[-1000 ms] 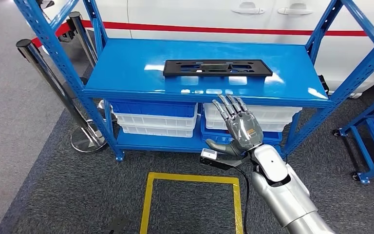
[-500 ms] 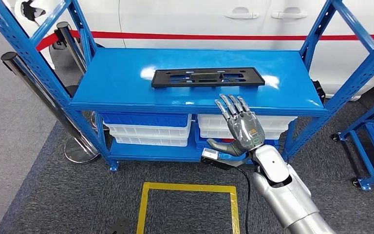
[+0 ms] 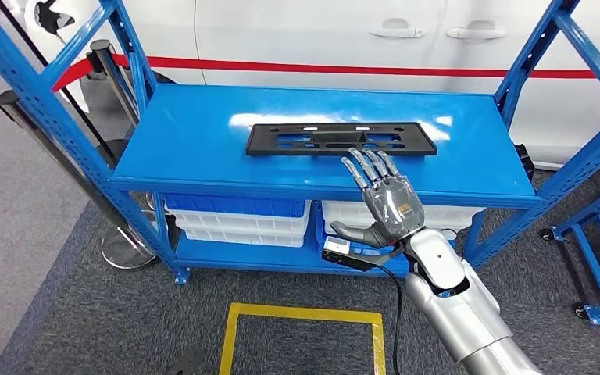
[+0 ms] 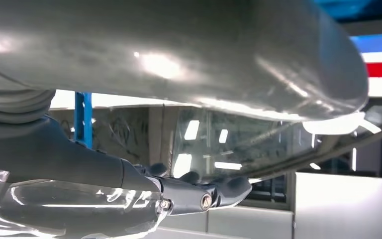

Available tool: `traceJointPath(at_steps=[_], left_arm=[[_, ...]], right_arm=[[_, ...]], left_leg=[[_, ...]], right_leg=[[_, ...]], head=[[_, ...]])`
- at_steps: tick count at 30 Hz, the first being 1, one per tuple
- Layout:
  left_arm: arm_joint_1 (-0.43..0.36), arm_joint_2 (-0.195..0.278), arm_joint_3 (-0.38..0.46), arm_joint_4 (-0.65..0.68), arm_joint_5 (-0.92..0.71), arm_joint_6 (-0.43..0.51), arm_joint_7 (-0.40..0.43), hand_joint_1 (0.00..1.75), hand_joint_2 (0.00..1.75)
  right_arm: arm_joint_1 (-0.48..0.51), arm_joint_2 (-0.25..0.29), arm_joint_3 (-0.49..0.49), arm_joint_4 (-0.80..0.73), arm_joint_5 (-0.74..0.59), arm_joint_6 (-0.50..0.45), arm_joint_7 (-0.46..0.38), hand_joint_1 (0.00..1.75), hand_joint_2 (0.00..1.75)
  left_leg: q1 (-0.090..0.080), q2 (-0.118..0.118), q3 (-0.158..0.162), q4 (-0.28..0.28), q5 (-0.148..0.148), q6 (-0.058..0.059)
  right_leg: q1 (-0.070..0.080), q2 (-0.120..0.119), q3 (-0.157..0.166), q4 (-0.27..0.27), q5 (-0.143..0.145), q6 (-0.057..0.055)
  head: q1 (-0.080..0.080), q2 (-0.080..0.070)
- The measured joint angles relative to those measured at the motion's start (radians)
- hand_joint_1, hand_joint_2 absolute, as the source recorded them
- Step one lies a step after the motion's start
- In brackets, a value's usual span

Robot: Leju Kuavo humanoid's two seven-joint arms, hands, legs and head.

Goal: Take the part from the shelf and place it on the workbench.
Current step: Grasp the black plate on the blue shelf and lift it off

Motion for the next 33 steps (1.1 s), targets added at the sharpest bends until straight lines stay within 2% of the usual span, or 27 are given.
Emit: traceJointPath(at_steps=[3,5,6,8,9,10,11,13,15,17,19,20,21,23,24,25,26,28,29,30,31,33], left_arm=[[0.0,0.0,0.0,0.0,0.0,0.002,0.0,0.0,0.0],[-0.002,0.0,0.0,0.0,0.0,0.002,-0.001,0.0,0.0],[-0.003,0.0,0.0,0.0,0.001,0.002,-0.001,0.0,0.0],[-0.004,0.0,0.0,0.0,0.002,0.002,-0.001,0.0,0.0],[-0.003,0.0,0.0,0.0,0.003,0.002,-0.001,0.0,0.0],[-0.001,0.0,0.0,0.0,0.003,0.002,-0.001,0.0,0.0],[0.0,0.0,0.0,0.0,0.003,0.002,-0.001,0.0,0.0],[0.001,0.0,0.0,0.0,0.004,0.002,-0.001,0.0,0.0],[0.0,0.001,0.0,0.0,0.004,0.002,-0.003,0.0,0.0],[0.001,0.001,0.0,0.0,0.002,0.002,-0.006,0.0,0.0],[0.002,-0.001,0.001,0.0,0.0,0.002,-0.007,0.0,0.0],[0.001,-0.001,0.001,0.0,0.0,0.002,-0.008,0.0,0.0],[-0.001,-0.002,0.001,0.0,-0.001,0.002,-0.009,0.0,0.0],[-0.003,-0.002,0.001,0.0,-0.002,0.0,-0.01,0.0,0.0],[-0.003,-0.002,0.001,0.0,-0.003,-0.001,-0.01,0.0,0.0],[-0.002,-0.002,0.001,0.0,-0.003,-0.002,-0.01,0.0,0.0],[-0.001,-0.002,0.001,0.0,-0.003,-0.003,-0.01,0.0,0.0],[0.0,-0.002,0.001,0.0,-0.003,-0.003,-0.01,0.0,0.0],[-0.001,-0.003,0.001,0.0,-0.003,-0.003,-0.01,0.0,0.0],[-0.002,-0.003,0.001,0.0,-0.004,-0.003,-0.01,0.0,0.0],[-0.003,-0.003,0.001,0.0,-0.004,-0.004,-0.01,0.0,0.0],[-0.004,-0.004,0.001,0.0,-0.004,-0.004,-0.009,0.0,0.0]], right_arm=[[-0.002,0.002,0.004,0.002,-0.005,-0.002,-0.003,0.0,0.0],[-0.008,0.003,0.005,0.003,-0.008,-0.003,-0.003,0.0,0.0],[-0.01,0.004,0.005,0.003,-0.008,-0.004,-0.003,0.0,0.0],[-0.01,0.006,0.006,0.004,-0.008,-0.004,-0.003,0.0,0.0],[-0.009,0.006,0.006,0.005,-0.008,-0.004,-0.003,0.0,0.0],[-0.007,0.006,0.007,0.006,-0.008,-0.004,-0.003,0.0,0.0],[-0.007,0.007,0.007,0.006,-0.008,-0.004,-0.003,0.0,0.0],[-0.007,0.009,0.007,0.007,-0.008,-0.004,-0.003,0.0,0.0],[-0.009,0.011,0.007,0.007,-0.008,-0.004,-0.003,0.0,0.0],[-0.009,0.011,0.008,0.007,-0.008,-0.004,-0.001,0.0,0.0],[-0.01,0.011,0.009,0.006,-0.007,-0.004,0.001,0.0,0.0],[-0.012,0.01,0.009,0.006,-0.007,-0.005,0.002,0.0,0.0],[-0.013,0.01,0.009,0.006,-0.007,-0.005,0.003,0.0,0.0],[-0.01,0.008,0.009,0.006,-0.007,-0.006,0.003,0.0,0.0],[-0.007,0.008,0.01,0.007,-0.007,-0.006,0.004,0.0,0.0],[-0.003,0.007,0.01,0.007,-0.007,-0.006,0.004,0.0,0.0],[-0.001,0.006,0.011,0.007,-0.007,-0.006,0.004,0.0,0.0],[0.0,0.004,0.011,0.007,-0.007,-0.005,0.005,0.0,0.0],[-0.001,0.003,0.012,0.007,-0.006,-0.005,0.005,0.0,0.0],[-0.001,0.003,0.012,0.005,-0.005,-0.004,0.004,0.0,0.0],[0.0,0.002,0.014,0.003,-0.002,-0.002,0.003,0.0,0.0],[0.001,0.001,0.02,-0.007,0.007,0.002,0.0,0.0,0.0]], left_leg=[[-0.001,0.002,0.009,0.01,-0.012,-0.019],[0.001,0.003,-0.013,0.067,-0.031,-0.028],[0.002,0.004,-0.044,0.122,-0.051,-0.031],[0.002,0.004,-0.13,0.257,-0.1,-0.035],[0.002,0.004,-0.164,0.299,-0.108,-0.035],[0.001,0.004,-0.185,0.308,-0.097,-0.032],[0.0,0.004,-0.185,0.277,-0.063,-0.027],[-0.004,0.004,-0.148,0.146,0.038,-0.012],[-0.012,0.005,-0.117,0.047,0.078,0.0],[-0.016,0.004,-0.111,0.024,0.071,0.006],[-0.01,0.004,-0.1,0.012,0.08,0.012],[-0.007,0.004,-0.094,0.007,0.08,0.016],[-0.004,0.004,-0.087,0.002,0.079,0.02],[-0.004,0.004,-0.08,0.0,0.07,0.025],[-0.004,0.003,-0.076,0.0,0.065,0.026],[-0.004,0.003,-0.07,0.001,0.06,0.025],[-0.004,0.002,-0.063,0.001,0.054,0.024],[-0.003,0.0,-0.043,0.001,0.04,0.019],[-0.005,0.0,-0.035,0.001,0.033,0.015],[-0.006,0.0,-0.03,0.001,0.027,0.01],[-0.007,0.0,-0.028,0.001,0.023,0.004],[-0.007,0.001,-0.024,-0.002,0.017,-0.008]], right_leg=[[0.004,0.001,0.013,-0.011,-0.009,-0.025],[0.002,0.001,0.031,-0.016,-0.018,-0.039],[0.002,0.001,0.038,-0.018,-0.022,-0.044],[0.005,0.001,0.048,-0.018,-0.032,-0.05],[0.007,0.002,0.054,-0.018,-0.038,-0.051],[0.009,0.004,0.062,-0.018,-0.044,-0.052],[0.011,0.005,0.072,-0.018,-0.051,-0.052],[0.015,0.006,0.095,-0.018,-0.067,-0.05],[0.018,0.007,0.106,-0.017,-0.08,-0.043],[0.018,0.007,0.106,-0.017,-0.088,-0.032],[0.019,0.006,0.106,-0.01,-0.1,-0.021],[0.018,0.006,0.095,0.014,-0.114,-0.015],[0.016,0.006,0.072,0.06,-0.136,-0.01],[0.009,0.005,-0.009,0.194,-0.184,-0.001],[0.006,0.005,-0.047,0.247,-0.193,0.003],[0.002,0.005,-0.07,0.268,-0.182,0.005],[0.0,0.004,-0.073,0.249,-0.151,0.007],[-0.003,0.003,-0.028,0.12,-0.058,0.004],[0.0,0.002,0.0,0.056,-0.027,0.001],[0.002,0.002,0.021,0.011,-0.012,-0.004],[0.005,0.002,0.03,-0.009,-0.013,-0.009],[0.007,0.005,0.035,-0.017,-0.022,-0.02]], head=[[-0.001,0.0],[-0.001,0.0],[-0.001,0.0],[-0.002,0.0],[-0.002,0.0],[-0.002,0.0],[-0.002,0.0],[-0.001,0.0],[-0.002,0.0],[-0.002,0.0],[-0.002,0.0],[-0.002,0.0],[-0.002,0.0],[-0.001,0.0],[-0.001,0.0],[-0.001,0.0],[-0.001,0.0],[-0.001,0.0],[-0.001,0.0],[-0.001,0.0],[-0.001,0.0],[-0.001,0.0]])
